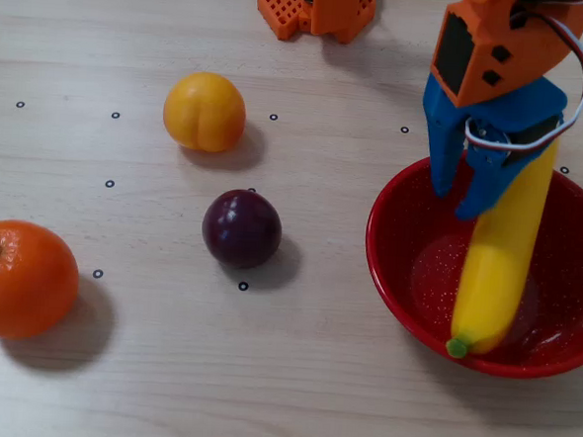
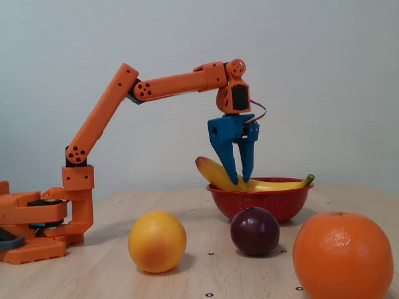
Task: Put banana in the red bowl.
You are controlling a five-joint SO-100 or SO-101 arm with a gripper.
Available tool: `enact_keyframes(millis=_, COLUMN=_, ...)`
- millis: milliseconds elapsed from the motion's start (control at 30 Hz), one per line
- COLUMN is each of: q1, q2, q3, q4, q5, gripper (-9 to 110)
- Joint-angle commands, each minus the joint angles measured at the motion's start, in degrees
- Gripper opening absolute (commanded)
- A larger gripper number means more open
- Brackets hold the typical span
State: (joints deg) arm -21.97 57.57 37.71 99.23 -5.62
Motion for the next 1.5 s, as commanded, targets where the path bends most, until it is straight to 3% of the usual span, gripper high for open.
enact_keyframes(millis=0, q1=2.81, q2=11.34, q3=-5.98, q4=-1.32, q5=-0.70, gripper=0)
enact_keyframes(millis=400, q1=6.15, q2=27.16, q3=2.02, q4=-2.81, q5=-1.67, gripper=0)
enact_keyframes(millis=1067, q1=15.91, q2=72.33, q3=66.71, q4=-33.93, q5=-5.54, gripper=0)
enact_keyframes(millis=1467, q1=17.93, q2=97.38, q3=97.65, q4=-39.55, q5=-6.06, gripper=0)
